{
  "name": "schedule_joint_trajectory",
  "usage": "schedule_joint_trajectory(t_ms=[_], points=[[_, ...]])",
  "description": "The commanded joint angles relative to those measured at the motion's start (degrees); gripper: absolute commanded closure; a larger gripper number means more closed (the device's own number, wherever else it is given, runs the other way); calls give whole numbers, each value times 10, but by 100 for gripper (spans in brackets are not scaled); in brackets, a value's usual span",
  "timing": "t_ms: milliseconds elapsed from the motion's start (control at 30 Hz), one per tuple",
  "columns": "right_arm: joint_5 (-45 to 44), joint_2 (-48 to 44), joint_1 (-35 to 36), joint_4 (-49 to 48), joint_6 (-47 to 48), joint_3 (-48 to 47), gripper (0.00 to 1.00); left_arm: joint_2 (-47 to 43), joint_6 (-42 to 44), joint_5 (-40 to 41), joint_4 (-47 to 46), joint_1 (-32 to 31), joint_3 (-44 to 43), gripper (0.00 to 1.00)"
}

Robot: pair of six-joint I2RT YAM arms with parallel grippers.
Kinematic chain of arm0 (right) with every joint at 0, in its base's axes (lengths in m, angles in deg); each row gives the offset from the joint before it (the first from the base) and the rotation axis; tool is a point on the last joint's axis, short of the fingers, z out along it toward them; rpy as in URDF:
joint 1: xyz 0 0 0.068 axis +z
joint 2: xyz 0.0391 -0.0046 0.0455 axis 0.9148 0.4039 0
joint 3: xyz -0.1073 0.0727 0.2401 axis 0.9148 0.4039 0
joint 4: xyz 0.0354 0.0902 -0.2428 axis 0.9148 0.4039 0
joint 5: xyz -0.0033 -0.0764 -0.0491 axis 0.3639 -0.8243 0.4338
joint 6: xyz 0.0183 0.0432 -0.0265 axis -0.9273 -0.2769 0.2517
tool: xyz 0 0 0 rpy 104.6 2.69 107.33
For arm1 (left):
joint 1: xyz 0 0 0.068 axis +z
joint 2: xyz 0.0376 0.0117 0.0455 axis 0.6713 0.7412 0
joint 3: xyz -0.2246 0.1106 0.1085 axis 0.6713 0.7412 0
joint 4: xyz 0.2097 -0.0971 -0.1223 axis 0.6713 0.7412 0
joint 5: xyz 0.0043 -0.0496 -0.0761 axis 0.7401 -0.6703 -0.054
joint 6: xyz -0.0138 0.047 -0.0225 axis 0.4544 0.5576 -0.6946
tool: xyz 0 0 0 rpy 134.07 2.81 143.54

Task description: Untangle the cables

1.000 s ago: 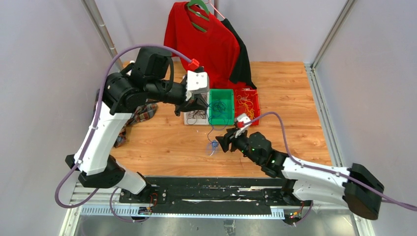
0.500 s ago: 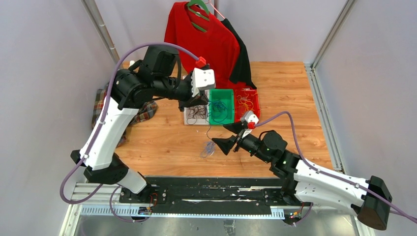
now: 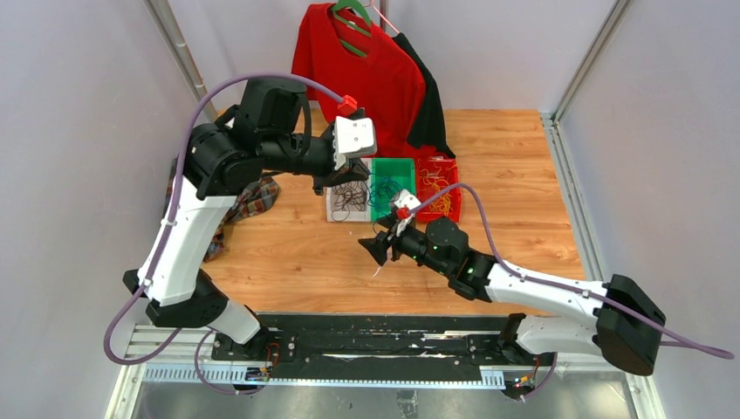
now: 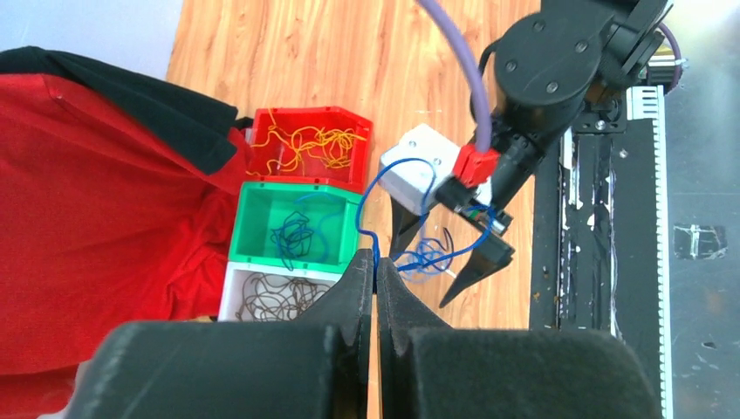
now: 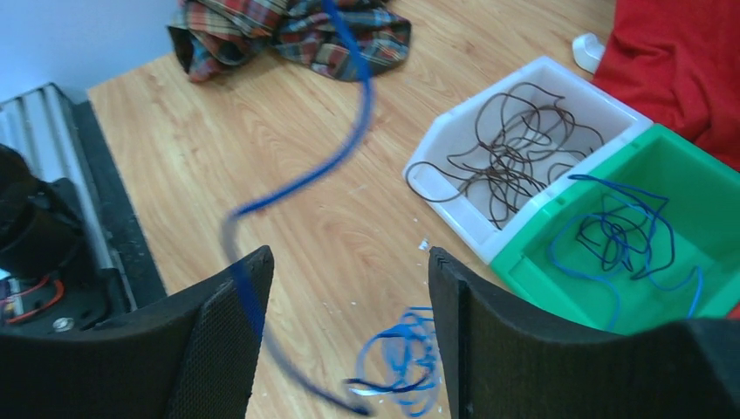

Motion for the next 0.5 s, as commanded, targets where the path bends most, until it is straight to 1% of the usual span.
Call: schedule_joint_trajectory(t_ms=[0,133,333,467], points=[[-52,37,-16,-45,9,-13,38,-11,-8,-13,-3,-6,-22,100],[-55,74,-24,-59,6,-12,47,-13,-11,-19,-3,-7,-36,100],[-45,128,-38,-68,-6,-8,64,-8,-18,-19,-3,-7,-76,100],[-37,150,-48,-79,-16,15,71,5,-17,-6,-4,-7,-122,100]])
